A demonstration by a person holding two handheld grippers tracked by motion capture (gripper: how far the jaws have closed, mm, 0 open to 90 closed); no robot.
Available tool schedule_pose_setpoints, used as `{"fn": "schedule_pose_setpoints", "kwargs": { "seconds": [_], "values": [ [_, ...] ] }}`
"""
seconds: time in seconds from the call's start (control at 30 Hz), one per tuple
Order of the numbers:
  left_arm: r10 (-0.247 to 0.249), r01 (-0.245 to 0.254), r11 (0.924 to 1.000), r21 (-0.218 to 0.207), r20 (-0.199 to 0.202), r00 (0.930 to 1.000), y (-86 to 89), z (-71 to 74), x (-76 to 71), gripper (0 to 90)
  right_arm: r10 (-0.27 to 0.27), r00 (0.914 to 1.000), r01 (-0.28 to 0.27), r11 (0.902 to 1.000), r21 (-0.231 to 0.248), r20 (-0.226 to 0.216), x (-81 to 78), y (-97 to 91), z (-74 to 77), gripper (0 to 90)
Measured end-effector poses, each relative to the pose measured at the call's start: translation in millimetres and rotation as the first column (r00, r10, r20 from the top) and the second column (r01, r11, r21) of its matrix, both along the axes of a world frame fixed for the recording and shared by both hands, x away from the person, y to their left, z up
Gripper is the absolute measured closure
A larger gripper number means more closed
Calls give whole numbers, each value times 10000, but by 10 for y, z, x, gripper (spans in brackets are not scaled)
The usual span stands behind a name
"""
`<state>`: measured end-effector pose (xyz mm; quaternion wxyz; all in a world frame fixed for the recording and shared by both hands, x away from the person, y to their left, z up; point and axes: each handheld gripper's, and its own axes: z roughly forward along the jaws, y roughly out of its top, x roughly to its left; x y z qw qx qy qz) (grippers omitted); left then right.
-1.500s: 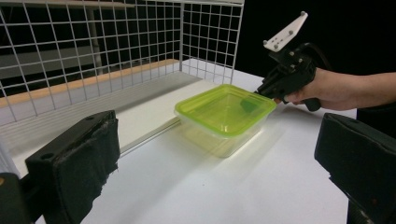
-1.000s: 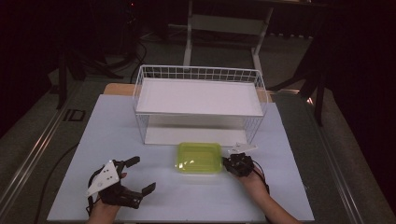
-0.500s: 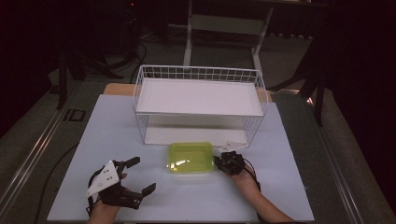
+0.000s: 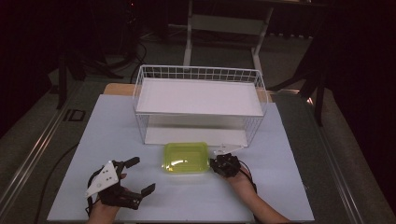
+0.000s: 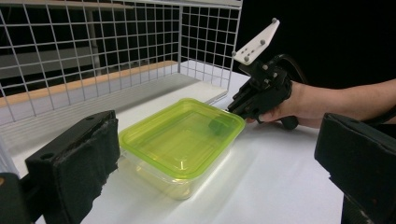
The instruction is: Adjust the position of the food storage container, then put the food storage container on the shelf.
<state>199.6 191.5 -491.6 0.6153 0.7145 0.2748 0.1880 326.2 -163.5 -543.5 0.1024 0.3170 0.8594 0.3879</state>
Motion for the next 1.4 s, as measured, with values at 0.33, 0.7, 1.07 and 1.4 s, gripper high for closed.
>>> {"fn": "schedule_pose_setpoints", "kwargs": {
  "seconds": [0.33,0.7,1.07,1.4],
  "values": [
    [-33,33,10000,-2,-45,10000,-5,-6,6,9,134,9999,-133,9999,-39,41,-100,22,35,884],
    [75,-77,9999,136,119,9999,-32,13,7,9,-551,9949,538,9984,175,848,-149,-214,276,753],
    [263,-257,9995,192,-324,9991,-103,171,174,9,-221,9949,47,9848,1736,985,-289,-294,618,135],
    [5,-16,10000,-77,-1511,9885,-173,298,458,9,-428,9944,224,9792,2015,971,-184,-238,737,188]
  ]
}}
